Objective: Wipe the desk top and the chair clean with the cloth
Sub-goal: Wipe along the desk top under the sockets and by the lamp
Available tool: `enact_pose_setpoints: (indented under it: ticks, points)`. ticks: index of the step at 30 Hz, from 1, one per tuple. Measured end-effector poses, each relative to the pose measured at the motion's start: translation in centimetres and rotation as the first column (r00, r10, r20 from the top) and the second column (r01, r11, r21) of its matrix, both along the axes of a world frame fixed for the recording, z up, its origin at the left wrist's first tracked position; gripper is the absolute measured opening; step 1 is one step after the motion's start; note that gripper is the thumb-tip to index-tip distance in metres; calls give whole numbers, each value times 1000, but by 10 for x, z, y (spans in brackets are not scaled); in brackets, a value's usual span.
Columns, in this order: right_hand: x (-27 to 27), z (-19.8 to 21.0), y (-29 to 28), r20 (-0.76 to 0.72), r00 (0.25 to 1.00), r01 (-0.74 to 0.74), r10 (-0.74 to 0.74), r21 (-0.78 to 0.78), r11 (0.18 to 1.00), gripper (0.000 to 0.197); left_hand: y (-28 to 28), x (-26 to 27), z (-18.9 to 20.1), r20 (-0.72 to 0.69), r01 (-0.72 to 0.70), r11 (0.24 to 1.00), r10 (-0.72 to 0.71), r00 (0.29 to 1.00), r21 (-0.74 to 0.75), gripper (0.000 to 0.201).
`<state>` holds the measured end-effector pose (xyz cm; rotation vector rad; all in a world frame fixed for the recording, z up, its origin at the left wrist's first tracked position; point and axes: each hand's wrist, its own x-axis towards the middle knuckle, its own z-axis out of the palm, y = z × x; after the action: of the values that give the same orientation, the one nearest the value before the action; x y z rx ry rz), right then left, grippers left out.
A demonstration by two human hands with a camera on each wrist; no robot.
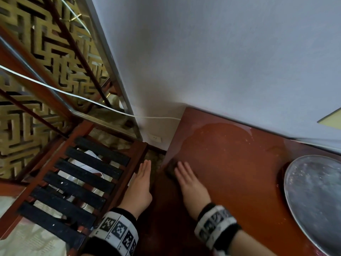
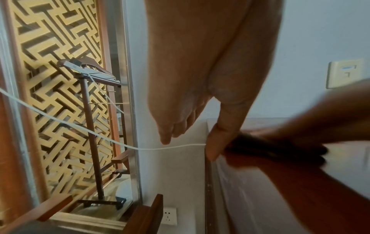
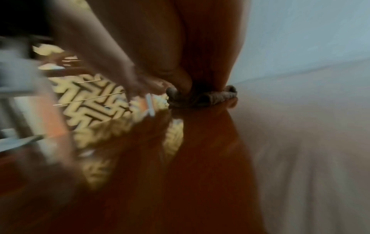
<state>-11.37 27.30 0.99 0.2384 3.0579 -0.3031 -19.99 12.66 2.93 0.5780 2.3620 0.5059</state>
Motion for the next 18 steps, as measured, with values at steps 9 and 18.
enact_pose_setpoints:
  ticks: [9, 18]
  points:
    - [-14, -15, 26, 201, 942, -263, 269, -60, 963, 55, 14, 26, -11, 20, 95, 995, -95, 995, -22, 121]
    - [-53, -3, 53, 201, 952, -254, 229, 106, 961, 60, 36, 20, -13, -54, 266, 944, -281, 958, -192, 117]
